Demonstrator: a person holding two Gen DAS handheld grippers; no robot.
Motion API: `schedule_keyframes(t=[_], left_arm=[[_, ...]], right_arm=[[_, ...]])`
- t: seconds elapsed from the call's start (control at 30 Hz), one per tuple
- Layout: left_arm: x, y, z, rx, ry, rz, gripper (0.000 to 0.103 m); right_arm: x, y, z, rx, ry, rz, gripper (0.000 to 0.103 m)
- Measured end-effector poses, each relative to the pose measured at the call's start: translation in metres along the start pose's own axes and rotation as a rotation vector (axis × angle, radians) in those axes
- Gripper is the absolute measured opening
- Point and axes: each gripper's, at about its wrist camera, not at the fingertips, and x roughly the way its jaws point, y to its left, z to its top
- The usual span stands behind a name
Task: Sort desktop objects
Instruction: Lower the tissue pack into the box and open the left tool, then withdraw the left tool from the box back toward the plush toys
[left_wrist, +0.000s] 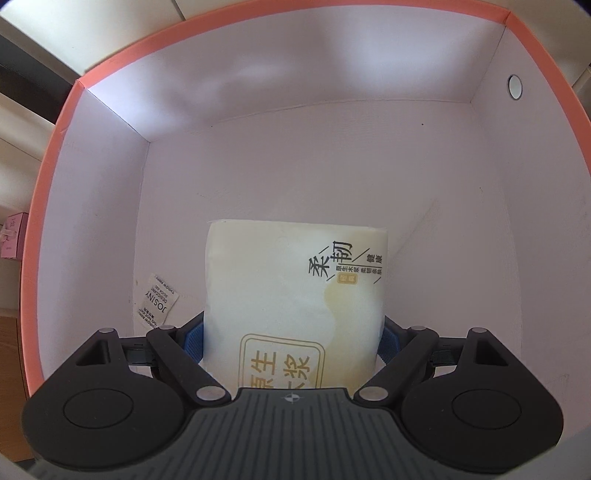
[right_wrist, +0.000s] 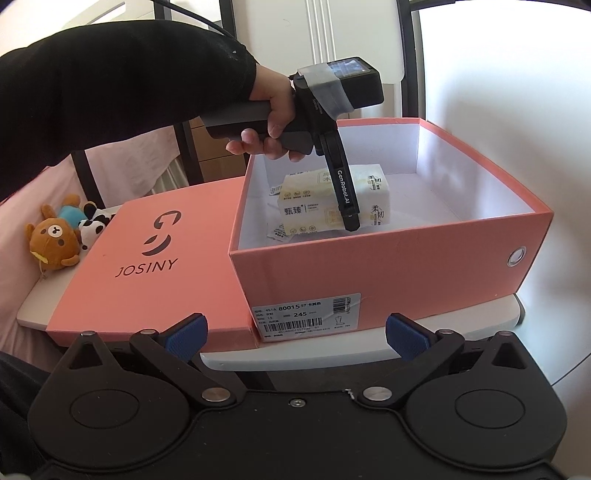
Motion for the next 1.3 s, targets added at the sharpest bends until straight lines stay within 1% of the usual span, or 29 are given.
schedule_keyframes(t=[0.13,0.23,0.37,0.47,0.63,0.8,0.87,0.97,1.1,1.13,1.2,1.3], left_arm=[[0.009,-0.004,-0.001,0.026,0.035,-0.019,0.09],[0.011,-0.004,-0.002,0.019,0.042,-0.029,0.092],[0.006,0.0,-0.003,-0.003,0.037,-0.031,0.097],[-0.001,0.004,-0.004,-0.031,0.023,-0.036,0.097],[-0.021,0.002,-0.009,-0.047,-0.016,-0.036,0.098],[-0.055,-0.001,-0.022,-0.087,-0.072,-0.037,0.098],[-0.073,-0.003,-0.03,-0.095,-0.093,-0.015,0.098],[-0.099,-0.006,-0.037,-0.105,-0.117,0.009,0.098],[-0.124,-0.006,-0.062,-0.13,-0.137,0.024,0.098],[-0.13,-0.007,-0.057,-0.135,-0.138,0.016,0.098],[-0.154,-0.006,-0.07,-0.165,-0.157,0.018,0.098],[-0.171,-0.021,-0.103,-0.193,-0.183,0.008,0.098]], right_arm=[[0.0,-0.001,0.0,-0.001,0.004,0.006,0.103],[0.002,-0.002,0.0,0.002,0.011,0.001,0.103],[0.003,-0.004,0.0,0.01,0.012,-0.001,0.103],[0.004,-0.003,0.0,0.008,0.013,0.002,0.103],[0.006,-0.003,0.0,0.006,0.018,-0.008,0.103],[0.007,-0.002,0.001,0.012,0.015,-0.017,0.103],[0.008,0.0,0.001,0.008,0.018,-0.022,0.103],[0.009,0.004,0.001,-0.004,0.02,-0.03,0.103],[0.01,0.01,0.003,-0.013,0.013,-0.034,0.103],[0.01,0.012,0.003,-0.015,0.01,-0.035,0.103],[0.009,0.016,0.003,-0.022,0.006,-0.034,0.103],[0.008,0.025,0.004,-0.039,0.001,-0.016,0.103]])
